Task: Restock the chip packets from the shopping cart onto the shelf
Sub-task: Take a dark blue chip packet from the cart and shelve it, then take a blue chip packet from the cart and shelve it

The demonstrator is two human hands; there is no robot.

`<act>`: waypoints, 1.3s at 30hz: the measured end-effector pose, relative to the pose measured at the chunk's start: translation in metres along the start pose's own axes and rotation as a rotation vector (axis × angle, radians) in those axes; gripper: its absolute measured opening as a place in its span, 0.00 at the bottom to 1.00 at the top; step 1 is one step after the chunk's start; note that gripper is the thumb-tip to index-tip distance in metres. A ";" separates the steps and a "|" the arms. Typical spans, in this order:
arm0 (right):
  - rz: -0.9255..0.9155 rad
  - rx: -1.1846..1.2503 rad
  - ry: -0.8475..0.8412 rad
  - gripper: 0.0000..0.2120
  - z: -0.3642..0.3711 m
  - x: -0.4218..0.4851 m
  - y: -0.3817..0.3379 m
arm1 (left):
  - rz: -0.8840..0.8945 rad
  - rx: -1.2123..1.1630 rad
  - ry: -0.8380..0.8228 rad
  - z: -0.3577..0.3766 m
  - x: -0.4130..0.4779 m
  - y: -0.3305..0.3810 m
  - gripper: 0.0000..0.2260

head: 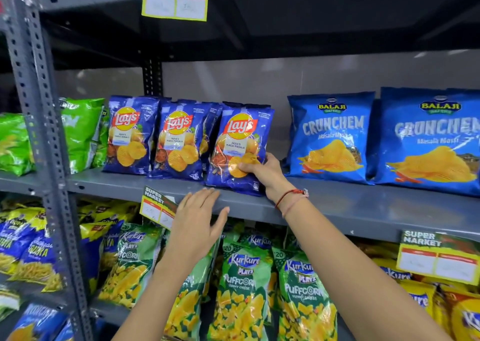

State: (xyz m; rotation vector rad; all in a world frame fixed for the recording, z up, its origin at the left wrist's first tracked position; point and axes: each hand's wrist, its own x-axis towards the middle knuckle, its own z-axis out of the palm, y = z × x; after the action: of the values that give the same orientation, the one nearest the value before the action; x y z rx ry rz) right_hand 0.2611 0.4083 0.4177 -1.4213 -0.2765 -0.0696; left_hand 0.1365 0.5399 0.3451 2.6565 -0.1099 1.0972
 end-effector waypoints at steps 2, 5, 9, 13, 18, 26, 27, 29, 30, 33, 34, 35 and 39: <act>-0.021 -0.052 0.027 0.33 -0.008 -0.005 -0.001 | -0.013 -0.015 0.018 0.001 -0.001 0.003 0.21; -0.123 -0.171 0.092 0.33 -0.029 -0.019 -0.009 | -0.014 -0.104 0.119 0.002 -0.007 0.016 0.18; -0.329 -0.210 0.180 0.22 -0.076 -0.060 -0.021 | 0.095 -0.257 0.269 0.016 -0.025 0.055 0.15; -0.435 -0.218 0.350 0.13 -0.151 -0.123 -0.019 | 0.256 -0.437 0.216 0.050 -0.042 0.116 0.12; -0.381 -0.259 0.634 0.07 -0.257 -0.226 0.005 | 0.442 -0.659 -0.029 0.105 -0.075 0.208 0.12; 0.059 -0.394 1.164 0.06 -0.405 -0.404 0.103 | 0.686 -0.910 -0.566 0.193 -0.183 0.364 0.13; 0.126 -0.392 1.227 0.05 -0.420 -0.428 0.118 | 0.716 -0.931 -0.657 0.203 -0.202 0.382 0.13; 0.266 -0.379 1.373 0.08 -0.445 -0.477 0.149 | 0.768 -0.947 -0.839 0.223 -0.242 0.415 0.14; 0.337 -0.373 1.448 0.09 -0.456 -0.501 0.163 | 0.797 -0.946 -0.927 0.233 -0.262 0.430 0.14; 0.579 -0.344 1.598 0.15 -0.480 -0.574 0.208 | 0.899 -0.898 -1.184 0.261 -0.325 0.471 0.13; 0.677 -0.315 1.621 0.16 -0.483 -0.597 0.223 | 0.939 -0.859 -1.269 0.270 -0.345 0.483 0.14; 0.782 -0.290 1.640 0.18 -0.486 -0.621 0.241 | 0.975 -0.818 -1.346 0.277 -0.365 0.493 0.16; 1.197 -0.195 1.561 0.23 -0.480 -0.695 0.299 | 1.058 -0.669 -1.598 0.304 -0.431 0.521 0.24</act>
State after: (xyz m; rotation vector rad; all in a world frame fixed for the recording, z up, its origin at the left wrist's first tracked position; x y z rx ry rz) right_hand -0.2758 -0.0982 -0.0899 -1.1389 1.8623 -0.1923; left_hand -0.0505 -0.0568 -0.0525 1.9780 -1.7968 -1.0574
